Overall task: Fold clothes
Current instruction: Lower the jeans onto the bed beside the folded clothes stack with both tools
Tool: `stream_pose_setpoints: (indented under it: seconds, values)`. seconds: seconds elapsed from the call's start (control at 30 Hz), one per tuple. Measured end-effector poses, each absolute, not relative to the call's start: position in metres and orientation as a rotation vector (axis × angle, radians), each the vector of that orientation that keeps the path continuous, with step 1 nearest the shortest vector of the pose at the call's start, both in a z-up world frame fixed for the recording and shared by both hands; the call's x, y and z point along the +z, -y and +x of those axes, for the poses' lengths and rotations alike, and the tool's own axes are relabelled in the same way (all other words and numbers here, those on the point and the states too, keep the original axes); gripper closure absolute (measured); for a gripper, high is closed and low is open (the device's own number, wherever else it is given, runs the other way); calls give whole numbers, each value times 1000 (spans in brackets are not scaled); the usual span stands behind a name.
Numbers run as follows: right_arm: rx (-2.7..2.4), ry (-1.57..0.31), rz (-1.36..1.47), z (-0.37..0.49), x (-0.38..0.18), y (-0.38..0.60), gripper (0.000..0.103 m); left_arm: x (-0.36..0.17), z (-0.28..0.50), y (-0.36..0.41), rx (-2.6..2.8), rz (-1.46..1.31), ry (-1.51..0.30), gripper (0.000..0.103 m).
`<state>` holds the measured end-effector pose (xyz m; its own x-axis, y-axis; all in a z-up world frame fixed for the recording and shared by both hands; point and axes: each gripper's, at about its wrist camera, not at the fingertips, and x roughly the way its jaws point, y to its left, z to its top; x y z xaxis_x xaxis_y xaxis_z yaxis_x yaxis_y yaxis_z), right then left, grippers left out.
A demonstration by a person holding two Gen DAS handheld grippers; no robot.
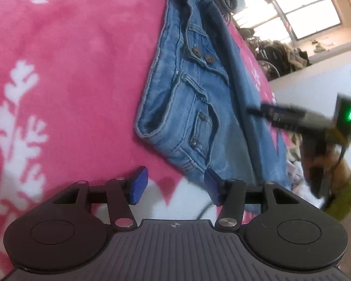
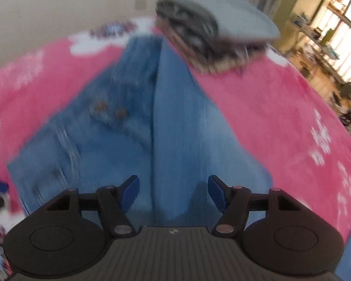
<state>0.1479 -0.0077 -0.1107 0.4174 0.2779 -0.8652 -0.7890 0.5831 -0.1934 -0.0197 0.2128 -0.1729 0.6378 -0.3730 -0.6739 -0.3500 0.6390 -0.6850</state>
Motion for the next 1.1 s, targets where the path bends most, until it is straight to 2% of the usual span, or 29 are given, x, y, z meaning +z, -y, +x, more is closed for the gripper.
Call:
stream_pose_setpoints:
  seconds: [0.07, 0.23, 0.3, 0.37, 0.4, 0.47, 0.53, 0.63, 0.87, 0.97, 1.03, 1.07, 1.1]
  values:
    - [683, -910, -676, 138, -121, 24, 41, -174, -16, -209, 12, -918, -883, 50]
    - [560, -860, -693, 130, -122, 69, 61, -176, -10, -209, 76, -983, -836, 50]
    - [517, -838, -640, 138, -112, 86, 63, -177, -8, -209, 104, -1004, -830, 50]
    - [476, -820, -600, 145, -105, 96, 65, -179, -7, -208, 140, -1019, -816, 59]
    - [464, -814, -590, 148, -104, 99, 67, -180, -6, -207, 170, -1015, -814, 70]
    - [451, -812, -579, 152, -102, 101, 74, -182, -8, -207, 217, -1034, -800, 79]
    - [439, -809, -567, 156, -101, 103, 84, -180, -13, -206, 244, -1046, -765, 84]
    - [431, -796, -561, 159, -92, 103, 96, -163, -22, -201, 271, -985, -679, 86]
    - [475, -764, -462, 175, -30, 115, 98, -108, -46, -234, 246, -916, -482, 87]
    - [486, -763, -379, 205, -10, 129, 98, -113, -59, -266, 292, -952, -505, 87]
    - [450, -812, -331, 235, -17, 137, 97, -133, -64, -283, 323, -995, -574, 87]
    - [418, -852, -313, 251, -27, 140, 90, -144, -65, -288, 329, -1014, -617, 87]
    - [378, -904, -301, 265, -40, 143, 68, -154, -65, -290, 327, -1030, -652, 87]
